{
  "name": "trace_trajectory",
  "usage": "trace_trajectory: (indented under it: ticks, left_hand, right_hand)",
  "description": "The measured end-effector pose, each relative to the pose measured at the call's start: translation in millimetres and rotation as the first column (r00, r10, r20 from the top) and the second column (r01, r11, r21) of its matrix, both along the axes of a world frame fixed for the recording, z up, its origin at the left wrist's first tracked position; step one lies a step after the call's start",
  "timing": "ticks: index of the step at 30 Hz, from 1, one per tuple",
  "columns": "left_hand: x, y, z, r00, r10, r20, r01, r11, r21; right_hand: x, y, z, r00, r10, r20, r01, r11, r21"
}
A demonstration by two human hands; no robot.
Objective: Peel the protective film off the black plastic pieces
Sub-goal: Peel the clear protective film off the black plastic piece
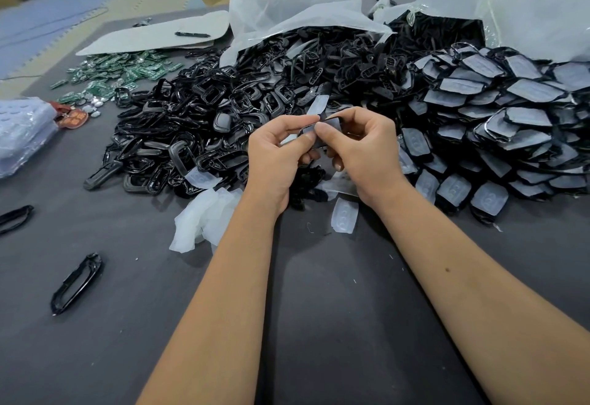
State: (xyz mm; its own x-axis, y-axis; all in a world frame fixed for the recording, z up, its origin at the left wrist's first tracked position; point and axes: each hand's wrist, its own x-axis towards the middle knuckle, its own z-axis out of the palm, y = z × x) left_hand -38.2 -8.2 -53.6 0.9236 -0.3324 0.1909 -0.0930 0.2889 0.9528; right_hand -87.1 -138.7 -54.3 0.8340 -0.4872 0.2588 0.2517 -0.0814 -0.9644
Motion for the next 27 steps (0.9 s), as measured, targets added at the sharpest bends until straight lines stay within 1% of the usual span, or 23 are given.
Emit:
trace_trajectory:
  ticks: [3,10,16,20,23,27]
  left_hand:
    - [-1.3,-1.5,0.9,1.000,-0.003,-0.007,0.003,1.000,-0.015]
    - [-1.0,-1.8,0.2,1.000,0.008,0.008,-0.008,1.000,-0.014]
    - [1.0,-2.0,-1.1,0.999,0.032,-0.001,-0.032,0.999,-0.007]
    - [2.7,-1.7,-3.0,0.997,0.070,0.014,-0.070,0.997,0.040]
    - [1.7,-1.6,-3.0,0.997,0.071,0.035,-0.073,0.996,0.054]
    - [-1.3,-0.8,-1.6,0.993,0.078,0.091,-0.084,0.994,0.065]
  right_hand:
    - [-0.1,0.0,0.9,1.000,0.027,0.001,-0.028,0.997,0.068]
    - [0.5,0.1,1.9,0.999,0.042,-0.007,-0.041,0.992,0.118]
    - [0.8,1.4,2.2,0.999,0.027,-0.019,-0.025,0.993,0.115]
    - [1.1,-0.1,1.6,1.000,0.018,-0.023,-0.015,0.993,0.119]
    - [1.0,-0.3,0.8,1.000,-0.007,-0.016,0.009,0.995,0.104]
    - [0.4,0.4,1.5,1.000,0.011,-0.010,-0.010,0.995,0.100]
